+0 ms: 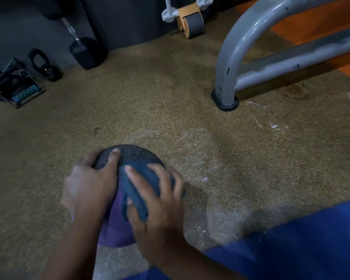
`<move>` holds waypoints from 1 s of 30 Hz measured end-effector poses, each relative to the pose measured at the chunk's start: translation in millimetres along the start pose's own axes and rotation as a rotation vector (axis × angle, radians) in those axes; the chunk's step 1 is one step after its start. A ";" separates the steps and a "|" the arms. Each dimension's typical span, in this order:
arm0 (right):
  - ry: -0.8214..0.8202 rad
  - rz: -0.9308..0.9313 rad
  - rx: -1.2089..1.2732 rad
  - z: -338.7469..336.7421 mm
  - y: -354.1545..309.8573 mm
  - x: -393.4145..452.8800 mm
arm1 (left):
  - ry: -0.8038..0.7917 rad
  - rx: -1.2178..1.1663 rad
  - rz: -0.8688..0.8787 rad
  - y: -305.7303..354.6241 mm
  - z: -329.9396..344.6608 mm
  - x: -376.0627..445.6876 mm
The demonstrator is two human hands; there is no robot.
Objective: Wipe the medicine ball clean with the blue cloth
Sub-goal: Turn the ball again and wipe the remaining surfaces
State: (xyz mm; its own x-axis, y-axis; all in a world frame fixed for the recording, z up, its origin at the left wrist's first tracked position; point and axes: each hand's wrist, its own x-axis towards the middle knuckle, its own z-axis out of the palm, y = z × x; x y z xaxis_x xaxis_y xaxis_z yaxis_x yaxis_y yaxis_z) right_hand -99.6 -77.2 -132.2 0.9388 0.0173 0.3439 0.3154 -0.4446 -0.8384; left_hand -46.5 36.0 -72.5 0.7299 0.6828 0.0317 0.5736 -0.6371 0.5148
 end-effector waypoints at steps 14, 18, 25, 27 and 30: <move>-0.047 0.374 0.141 -7.2 30.2 21.6 | 0.002 0.027 0.004 12.7 6.2 2.1; -0.069 0.159 0.032 -7.5 10.5 22.2 | -0.008 0.045 0.013 12.0 5.7 3.1; -0.153 0.551 0.452 16.7 88.3 72.6 | 0.021 0.026 0.015 6.3 1.7 -3.5; -0.144 0.644 0.511 15.6 89.8 64.0 | 0.025 0.022 0.006 7.1 1.4 -5.0; -0.106 0.547 0.284 0.1 65.9 34.8 | 0.023 0.033 0.004 9.6 1.6 -5.0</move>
State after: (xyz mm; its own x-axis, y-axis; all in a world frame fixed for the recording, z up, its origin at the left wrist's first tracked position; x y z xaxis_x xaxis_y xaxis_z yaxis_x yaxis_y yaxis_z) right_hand -46.1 -105.8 -175.5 0.9788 -0.0500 -0.1988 -0.2043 -0.1594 -0.9658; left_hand -44.1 25.9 -69.1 0.7236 0.6882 0.0533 0.5833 -0.6509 0.4858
